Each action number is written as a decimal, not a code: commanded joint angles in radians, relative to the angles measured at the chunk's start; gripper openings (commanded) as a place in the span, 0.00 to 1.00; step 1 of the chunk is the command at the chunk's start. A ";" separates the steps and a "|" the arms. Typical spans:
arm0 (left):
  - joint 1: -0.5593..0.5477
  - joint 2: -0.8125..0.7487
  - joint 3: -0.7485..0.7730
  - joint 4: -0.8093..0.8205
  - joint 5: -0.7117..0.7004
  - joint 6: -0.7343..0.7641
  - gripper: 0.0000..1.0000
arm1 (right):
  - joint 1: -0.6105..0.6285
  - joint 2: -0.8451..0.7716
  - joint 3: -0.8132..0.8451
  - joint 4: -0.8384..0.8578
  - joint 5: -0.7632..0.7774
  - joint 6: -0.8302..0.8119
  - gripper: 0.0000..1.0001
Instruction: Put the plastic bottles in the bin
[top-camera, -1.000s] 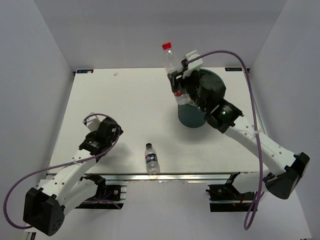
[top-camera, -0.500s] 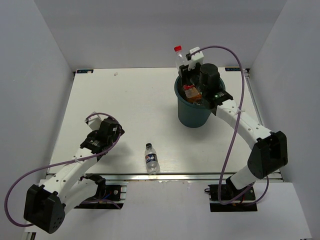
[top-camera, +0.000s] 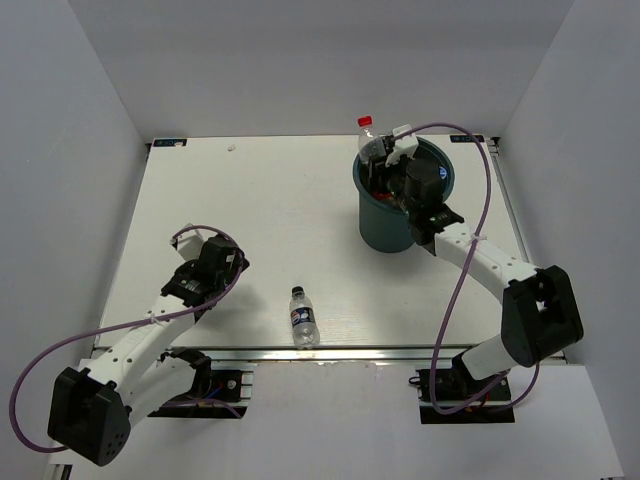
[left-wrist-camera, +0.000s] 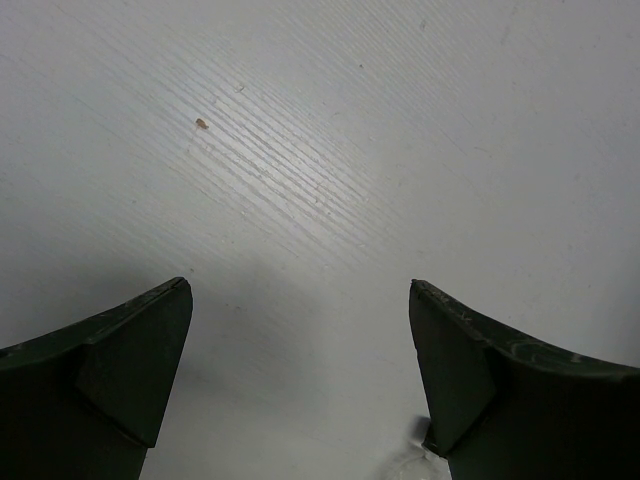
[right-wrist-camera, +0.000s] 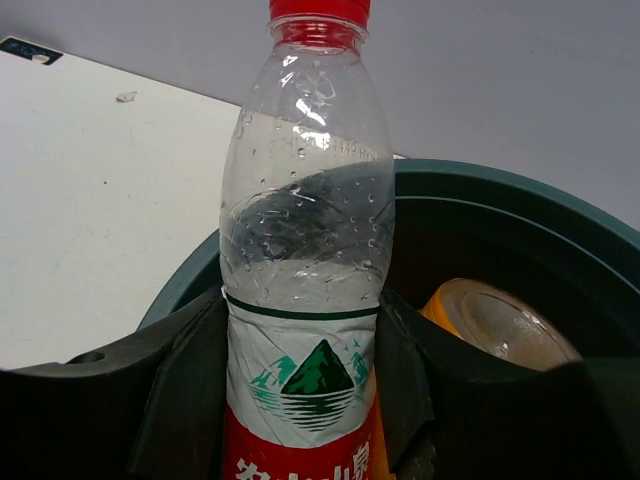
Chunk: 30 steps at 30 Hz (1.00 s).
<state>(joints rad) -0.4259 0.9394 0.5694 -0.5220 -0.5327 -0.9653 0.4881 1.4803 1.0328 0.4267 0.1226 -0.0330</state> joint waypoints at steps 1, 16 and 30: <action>0.001 -0.002 0.012 0.019 0.010 0.007 0.98 | 0.003 -0.021 -0.043 0.026 -0.011 0.022 0.55; 0.001 0.009 -0.002 0.096 0.088 0.016 0.98 | 0.003 -0.028 0.156 -0.049 0.028 -0.011 0.87; -0.077 0.055 -0.037 0.257 0.493 0.184 0.98 | 0.001 -0.322 0.144 -0.245 0.300 0.197 0.89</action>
<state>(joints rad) -0.4454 0.9844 0.5461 -0.3233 -0.1833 -0.8467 0.4892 1.2869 1.2087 0.2222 0.2188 0.0650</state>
